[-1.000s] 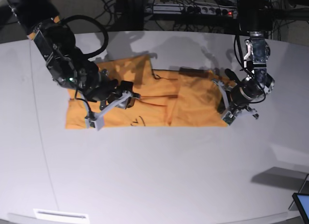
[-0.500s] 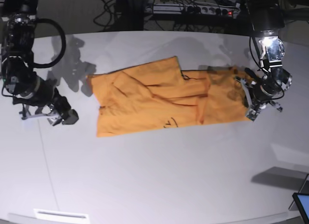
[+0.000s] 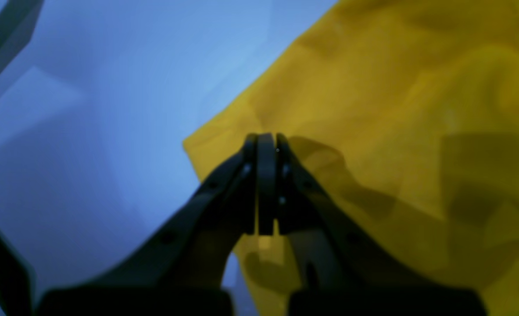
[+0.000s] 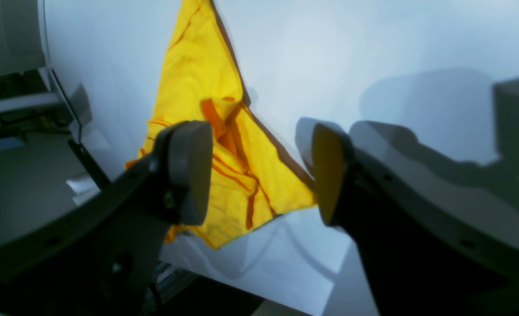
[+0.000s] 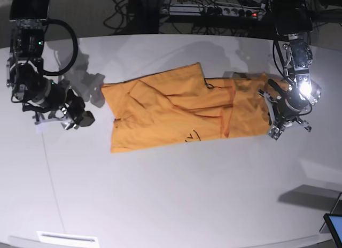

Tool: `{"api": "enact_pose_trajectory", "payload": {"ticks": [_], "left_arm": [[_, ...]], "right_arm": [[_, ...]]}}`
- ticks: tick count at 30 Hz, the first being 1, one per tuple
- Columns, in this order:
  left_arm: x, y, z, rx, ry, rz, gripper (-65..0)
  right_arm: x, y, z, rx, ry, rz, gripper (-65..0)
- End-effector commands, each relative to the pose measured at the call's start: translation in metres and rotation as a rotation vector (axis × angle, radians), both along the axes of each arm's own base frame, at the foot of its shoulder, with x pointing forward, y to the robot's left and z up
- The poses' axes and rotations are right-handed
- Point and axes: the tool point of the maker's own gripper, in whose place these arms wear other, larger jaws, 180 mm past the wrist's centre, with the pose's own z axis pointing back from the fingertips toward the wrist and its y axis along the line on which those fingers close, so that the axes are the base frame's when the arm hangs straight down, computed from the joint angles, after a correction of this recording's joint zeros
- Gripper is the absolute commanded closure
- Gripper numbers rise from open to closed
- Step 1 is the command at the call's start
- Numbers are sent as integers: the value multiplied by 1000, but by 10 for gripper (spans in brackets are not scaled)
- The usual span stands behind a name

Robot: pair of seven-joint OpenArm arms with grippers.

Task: Fold the T-shirt properly
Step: 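Release the shirt with both grippers and lift them away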

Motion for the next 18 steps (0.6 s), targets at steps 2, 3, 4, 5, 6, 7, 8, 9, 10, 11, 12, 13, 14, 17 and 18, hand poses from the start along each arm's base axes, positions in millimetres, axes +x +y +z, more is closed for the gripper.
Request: {"api": "enact_pose_trajectory", "payload": {"ticks": [2,3,4,5,6,7,8,9,10,11,12,13,14,17,18], "left_arm": [[12,3,26,20,-76,-9,0],[12,1,30,25,-87,-15,0],[14,-2,35,27,-102,-22,0],[13,-3,38,33,-107,-25,0],[11,-2,41,47,-105,-21,0],[10,-2,45,60,-106,-20,0],[10,-1,50,72,-112,-17,0],[9,1,55,79,-122,-6,0],[9,3,63,85,-145,2,0],[9,5,68,85,-161,11,0],[10,5,74,76,-182,20,0],[10,7,79,68,-199,32,0],[10,11,85,56,-217,47,0],[2,23,88,26,-229,89,0],[1,26,89,19,-226,102,0]], "right_arm": [[12,1,17,-9,-83,38,-348],[12,2,18,-11,-97,55,-348],[11,4,16,-9,-100,76,-348],[10,4,13,-8,-97,84,-348],[10,3,9,-6,-91,87,-348],[9,2,5,-5,-82,87,-348],[8,1,0,-3,-69,83,-348],[7,0,-4,-3,-60,82,-348],[6,-1,-7,-2,-52,80,-348],[6,-1,-8,-2,-51,82,-348],[5,-1,-9,-2,-49,85,-348],[4,3,-11,-1,-48,100,-348],[5,7,-12,0,-51,117,-348],[5,21,-15,4,-48,165,-347],[5,25,-17,5,-41,177,-347]]}}
